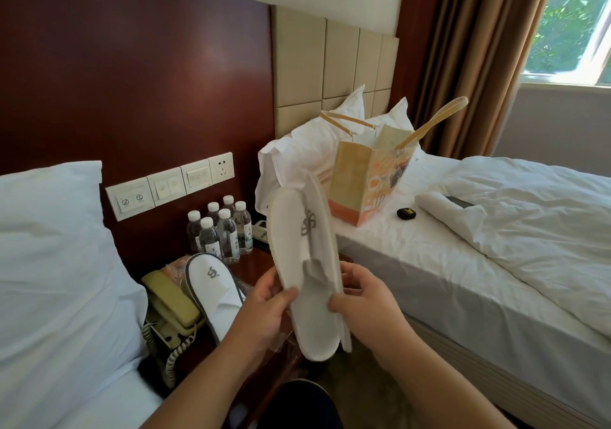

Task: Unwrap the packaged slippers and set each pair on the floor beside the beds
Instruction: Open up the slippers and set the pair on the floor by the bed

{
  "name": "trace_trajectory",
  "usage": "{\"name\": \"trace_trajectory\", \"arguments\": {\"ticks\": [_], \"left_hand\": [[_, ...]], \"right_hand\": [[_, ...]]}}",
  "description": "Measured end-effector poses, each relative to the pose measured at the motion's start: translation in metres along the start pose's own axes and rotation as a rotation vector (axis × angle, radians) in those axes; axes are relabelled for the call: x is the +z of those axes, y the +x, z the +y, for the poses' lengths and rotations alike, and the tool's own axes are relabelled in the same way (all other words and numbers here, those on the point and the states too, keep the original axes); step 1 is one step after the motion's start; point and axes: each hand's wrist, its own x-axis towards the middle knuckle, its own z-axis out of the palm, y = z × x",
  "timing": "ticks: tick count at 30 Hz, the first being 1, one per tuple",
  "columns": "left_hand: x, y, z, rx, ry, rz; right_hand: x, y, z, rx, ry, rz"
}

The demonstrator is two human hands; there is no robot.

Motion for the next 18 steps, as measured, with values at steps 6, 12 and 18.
{"name": "trace_trajectory", "arguments": {"ticks": [6,12,18], "left_hand": [[-0.005,-0.003,0.007,0.031,-0.002,0.061],[-0.006,-0.011,0.011,-0.007,-0.036,0.098],[-0.001,-0.017,0.016,0.002,-0.082,0.069]], "right_hand": [[-0.02,-0.003,-0.007,0.052,0.208,0.095],[-0.033,-0.006,0.003,0.069,0.373,0.128],[-0.042,-0.01,0.014,0.04,0.536,0.067]]}}
